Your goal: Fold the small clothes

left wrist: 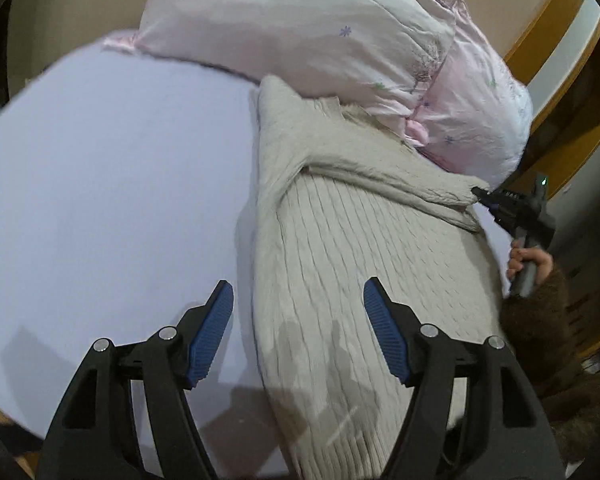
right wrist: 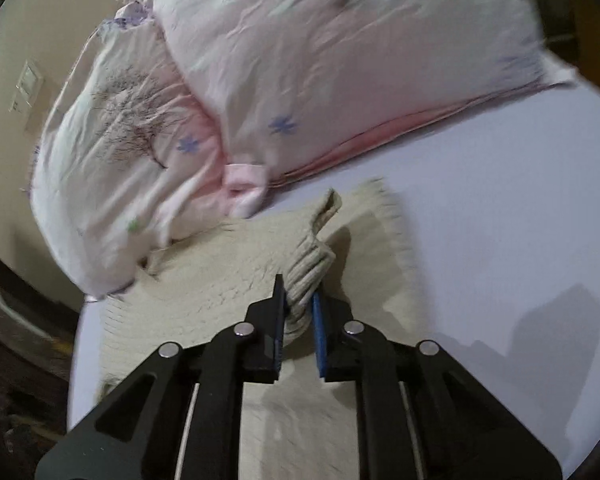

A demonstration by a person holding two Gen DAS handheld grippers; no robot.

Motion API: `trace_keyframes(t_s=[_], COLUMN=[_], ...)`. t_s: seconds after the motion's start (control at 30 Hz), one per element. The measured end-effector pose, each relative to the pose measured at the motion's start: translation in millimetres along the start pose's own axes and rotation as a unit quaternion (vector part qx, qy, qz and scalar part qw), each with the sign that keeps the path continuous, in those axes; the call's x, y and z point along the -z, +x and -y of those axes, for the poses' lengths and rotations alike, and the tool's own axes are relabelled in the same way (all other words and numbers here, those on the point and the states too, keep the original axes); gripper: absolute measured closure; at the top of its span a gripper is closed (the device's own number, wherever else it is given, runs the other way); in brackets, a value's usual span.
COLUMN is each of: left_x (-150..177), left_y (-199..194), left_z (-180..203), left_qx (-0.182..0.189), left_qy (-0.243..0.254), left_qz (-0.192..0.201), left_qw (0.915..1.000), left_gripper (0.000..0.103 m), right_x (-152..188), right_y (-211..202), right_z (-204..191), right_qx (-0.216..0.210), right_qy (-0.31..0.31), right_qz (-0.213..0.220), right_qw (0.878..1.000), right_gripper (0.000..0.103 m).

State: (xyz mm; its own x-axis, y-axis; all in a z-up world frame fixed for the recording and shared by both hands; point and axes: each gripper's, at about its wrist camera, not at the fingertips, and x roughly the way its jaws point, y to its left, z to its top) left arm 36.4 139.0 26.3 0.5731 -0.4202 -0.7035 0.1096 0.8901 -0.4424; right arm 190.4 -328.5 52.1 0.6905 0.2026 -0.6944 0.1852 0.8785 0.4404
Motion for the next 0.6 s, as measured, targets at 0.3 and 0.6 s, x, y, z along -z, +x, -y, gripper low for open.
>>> trace_keyframes(t_s=[0.3,0.6], left_x=[44.5,81.6], left_y=[-7.0,-17.3], left_z=[10.3,35.6], left_qx=[-0.009,-0.026], left_qy=[0.023,0.061], left_qz=[-0.027,-0.038], left_qw=[0.9993,0.9971], left_gripper=[0.034,0.079], right_x=[98.1,192.1], right_y=[-99.0,-119.5], right_z=[52.6,62.4], right_qx=[0.008,-0.146], right_qy=[0.002,0.013], right_qz=[-0.068,-0.153], right_qw=[0.998,0.977], right_gripper=[0.037,0.075])
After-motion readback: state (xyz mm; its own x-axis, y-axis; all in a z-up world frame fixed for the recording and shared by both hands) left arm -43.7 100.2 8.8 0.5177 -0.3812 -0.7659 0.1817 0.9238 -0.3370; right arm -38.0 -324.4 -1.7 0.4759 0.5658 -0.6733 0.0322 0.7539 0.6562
